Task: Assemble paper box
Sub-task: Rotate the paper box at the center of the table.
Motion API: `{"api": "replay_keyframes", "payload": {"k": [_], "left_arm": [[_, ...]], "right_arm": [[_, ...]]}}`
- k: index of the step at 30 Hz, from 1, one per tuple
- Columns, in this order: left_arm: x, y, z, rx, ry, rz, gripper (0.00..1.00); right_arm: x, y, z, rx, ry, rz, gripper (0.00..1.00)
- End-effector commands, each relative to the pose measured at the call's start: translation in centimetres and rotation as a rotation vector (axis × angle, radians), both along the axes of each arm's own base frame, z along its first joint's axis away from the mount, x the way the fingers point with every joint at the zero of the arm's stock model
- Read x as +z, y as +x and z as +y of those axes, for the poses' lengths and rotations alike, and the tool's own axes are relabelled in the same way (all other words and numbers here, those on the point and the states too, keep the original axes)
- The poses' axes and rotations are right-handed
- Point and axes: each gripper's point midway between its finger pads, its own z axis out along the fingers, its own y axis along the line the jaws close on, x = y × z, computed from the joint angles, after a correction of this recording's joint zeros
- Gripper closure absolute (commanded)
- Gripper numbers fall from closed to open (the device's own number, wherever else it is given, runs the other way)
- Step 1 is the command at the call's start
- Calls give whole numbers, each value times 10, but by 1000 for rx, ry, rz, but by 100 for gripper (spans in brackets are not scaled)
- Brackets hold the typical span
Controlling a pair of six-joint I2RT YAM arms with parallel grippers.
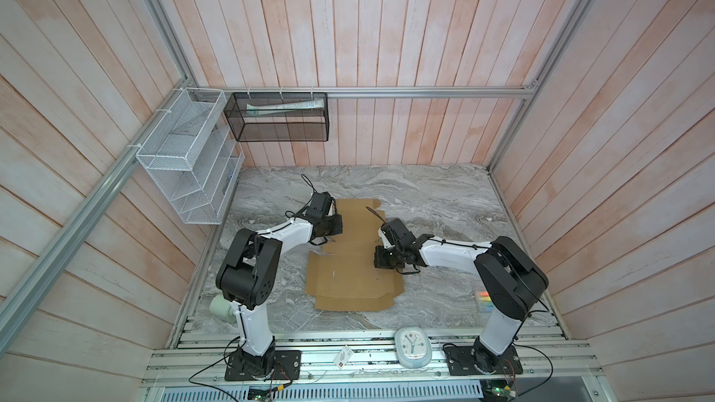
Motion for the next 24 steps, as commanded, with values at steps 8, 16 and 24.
{"api": "replay_keyframes", "payload": {"k": [8, 16, 24], "left_arm": [[-25, -9, 17, 63, 7, 47, 100], [-36, -28, 22, 90, -16, 93, 100], [-38, -44, 23, 128, -76, 123, 100]], "right_arm": [[-22, 19, -19, -19, -103, 31, 100], [-40, 50, -29, 7, -175, 27, 100], [-46, 97, -47, 26, -226, -20, 100]]}}
